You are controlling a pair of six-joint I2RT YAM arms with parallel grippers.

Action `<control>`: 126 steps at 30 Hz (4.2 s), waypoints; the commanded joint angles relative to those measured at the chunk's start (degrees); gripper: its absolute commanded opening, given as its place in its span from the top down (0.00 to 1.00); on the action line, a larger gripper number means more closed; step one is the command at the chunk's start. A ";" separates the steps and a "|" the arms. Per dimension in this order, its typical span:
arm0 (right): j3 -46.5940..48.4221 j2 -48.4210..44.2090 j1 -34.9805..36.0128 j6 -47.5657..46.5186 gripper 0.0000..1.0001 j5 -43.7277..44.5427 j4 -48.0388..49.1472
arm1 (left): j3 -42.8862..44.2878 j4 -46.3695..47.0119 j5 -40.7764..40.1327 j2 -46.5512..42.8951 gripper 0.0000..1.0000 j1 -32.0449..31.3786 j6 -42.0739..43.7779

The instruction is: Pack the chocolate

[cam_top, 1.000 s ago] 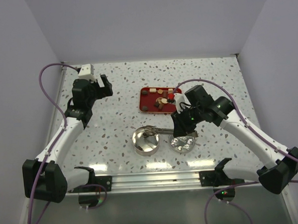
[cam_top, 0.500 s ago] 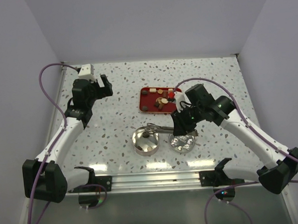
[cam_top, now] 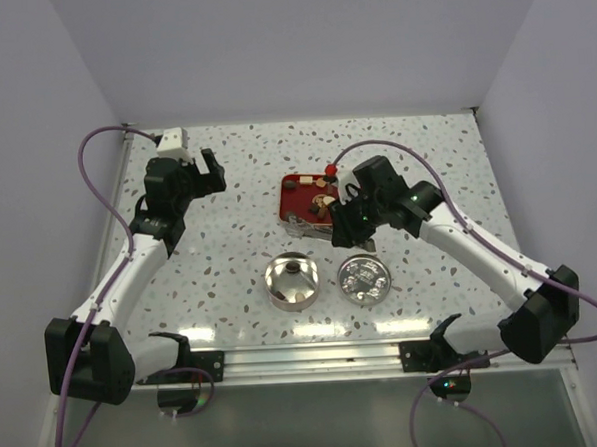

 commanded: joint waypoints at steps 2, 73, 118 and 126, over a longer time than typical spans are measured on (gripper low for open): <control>3.58 4.35 -1.24 1.05 0.64 5.89 7.41 | 1.29 0.04 0.40 -1.40 0.00 0.31 -0.32; 2.96 12.54 -12.23 -3.17 0.76 9.59 9.53 | 0.94 1.09 1.28 0.18 0.00 0.31 -0.76; 0.77 -6.63 3.15 -2.55 0.72 -9.57 -9.81 | 1.47 0.04 1.11 0.00 0.00 0.31 -0.59; 0.95 -6.10 3.06 -2.29 0.60 -9.21 -7.79 | 1.73 -0.22 1.11 0.09 0.00 0.31 -0.59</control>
